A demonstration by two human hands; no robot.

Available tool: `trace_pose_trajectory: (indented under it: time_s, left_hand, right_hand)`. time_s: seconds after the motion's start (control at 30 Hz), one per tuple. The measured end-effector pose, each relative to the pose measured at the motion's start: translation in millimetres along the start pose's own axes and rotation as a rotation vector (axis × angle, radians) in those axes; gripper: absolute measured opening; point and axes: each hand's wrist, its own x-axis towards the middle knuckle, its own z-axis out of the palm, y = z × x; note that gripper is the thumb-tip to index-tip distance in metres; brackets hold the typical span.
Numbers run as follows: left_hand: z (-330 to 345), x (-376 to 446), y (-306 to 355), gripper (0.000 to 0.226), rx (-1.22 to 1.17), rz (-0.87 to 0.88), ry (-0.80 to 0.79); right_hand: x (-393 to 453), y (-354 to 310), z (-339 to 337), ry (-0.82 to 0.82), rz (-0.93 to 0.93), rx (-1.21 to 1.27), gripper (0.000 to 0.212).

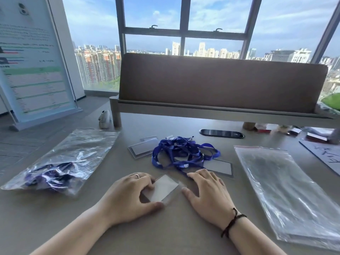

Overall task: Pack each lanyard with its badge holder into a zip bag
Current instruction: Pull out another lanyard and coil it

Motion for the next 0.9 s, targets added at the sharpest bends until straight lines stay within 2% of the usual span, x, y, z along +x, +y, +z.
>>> trace_pose_trajectory:
  time_s: [0.2, 0.33, 0.43, 0.6, 0.73, 0.9]
  left_hand:
    - [6, 2, -5, 0.049, -0.050, 0.032, 0.025]
    - [6, 2, -5, 0.038, -0.098, 0.043, 0.048]
    - [7, 2, -5, 0.038, -0.121, 0.057, 0.054]
    - [6, 2, -3, 0.043, -0.130, 0.043, 0.081]
    - [6, 3, -4, 0.039, -0.170, 0.012, 0.104]
    - [5, 3, -7, 0.037, -0.190, -0.024, 0.165]
  right_hand:
    - [-4, -4, 3, 0.028, -0.058, 0.057, 0.028]
    - [-6, -3, 4, 0.023, -0.069, 0.095, 0.020]
    - [-7, -2, 4, 0.044, -0.067, 0.170, 0.015]
    - [-3, -12, -4, 0.227, 0.028, 0.497, 0.016]
    - [15, -25, -20, 0.214, 0.115, 0.724, 0.023]
    - [41, -63, -75, 0.222, 0.024, 0.816, 0.018]
